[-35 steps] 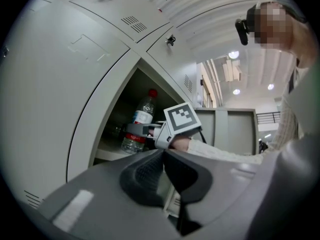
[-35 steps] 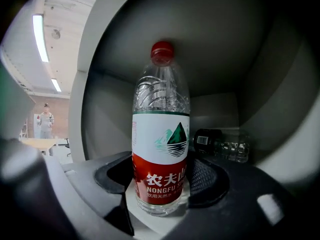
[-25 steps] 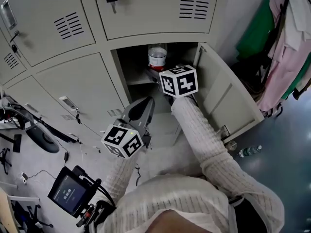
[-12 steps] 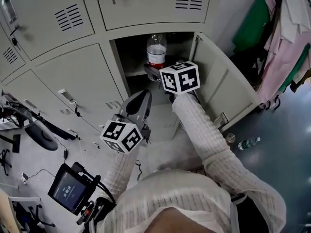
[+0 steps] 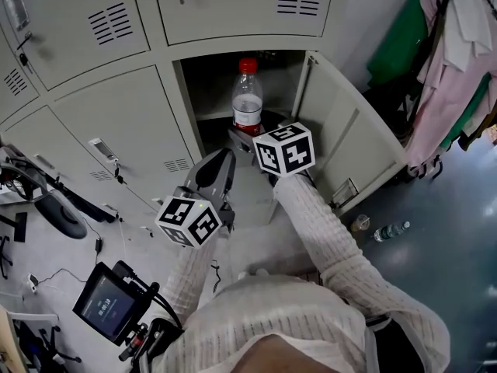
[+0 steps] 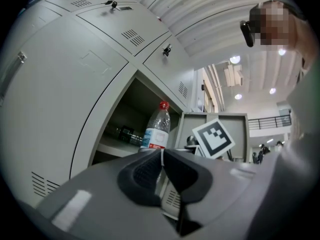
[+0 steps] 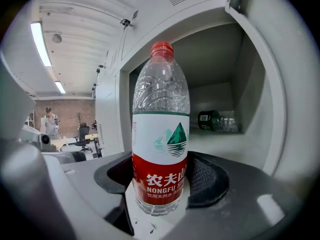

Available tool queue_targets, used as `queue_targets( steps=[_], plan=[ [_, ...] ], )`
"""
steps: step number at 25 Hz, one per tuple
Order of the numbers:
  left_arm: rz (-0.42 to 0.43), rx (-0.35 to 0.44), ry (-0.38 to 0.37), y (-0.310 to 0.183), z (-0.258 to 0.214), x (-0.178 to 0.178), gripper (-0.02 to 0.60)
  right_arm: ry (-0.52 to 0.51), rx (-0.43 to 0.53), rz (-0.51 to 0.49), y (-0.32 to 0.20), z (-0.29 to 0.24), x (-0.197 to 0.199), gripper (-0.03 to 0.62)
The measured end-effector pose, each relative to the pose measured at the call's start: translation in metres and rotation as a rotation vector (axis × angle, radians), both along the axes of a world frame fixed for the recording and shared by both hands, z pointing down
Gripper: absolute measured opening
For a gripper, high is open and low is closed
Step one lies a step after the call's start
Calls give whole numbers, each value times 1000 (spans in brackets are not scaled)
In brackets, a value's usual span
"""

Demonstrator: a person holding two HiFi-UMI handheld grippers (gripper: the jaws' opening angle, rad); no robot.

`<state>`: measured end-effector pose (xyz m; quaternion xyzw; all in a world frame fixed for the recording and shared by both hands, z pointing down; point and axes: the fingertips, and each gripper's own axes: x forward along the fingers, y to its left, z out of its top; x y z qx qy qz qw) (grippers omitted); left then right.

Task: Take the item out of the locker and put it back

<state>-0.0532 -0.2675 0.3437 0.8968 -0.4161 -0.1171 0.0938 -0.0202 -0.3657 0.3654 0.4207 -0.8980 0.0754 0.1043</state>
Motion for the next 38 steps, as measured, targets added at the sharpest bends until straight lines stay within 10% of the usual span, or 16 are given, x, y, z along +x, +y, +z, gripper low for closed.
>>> queue_targets(
  steps=[38],
  plan=[
    [70,12,-63,22,1,2,6,-68,63,-91,108,-9,34,308]
  ],
)
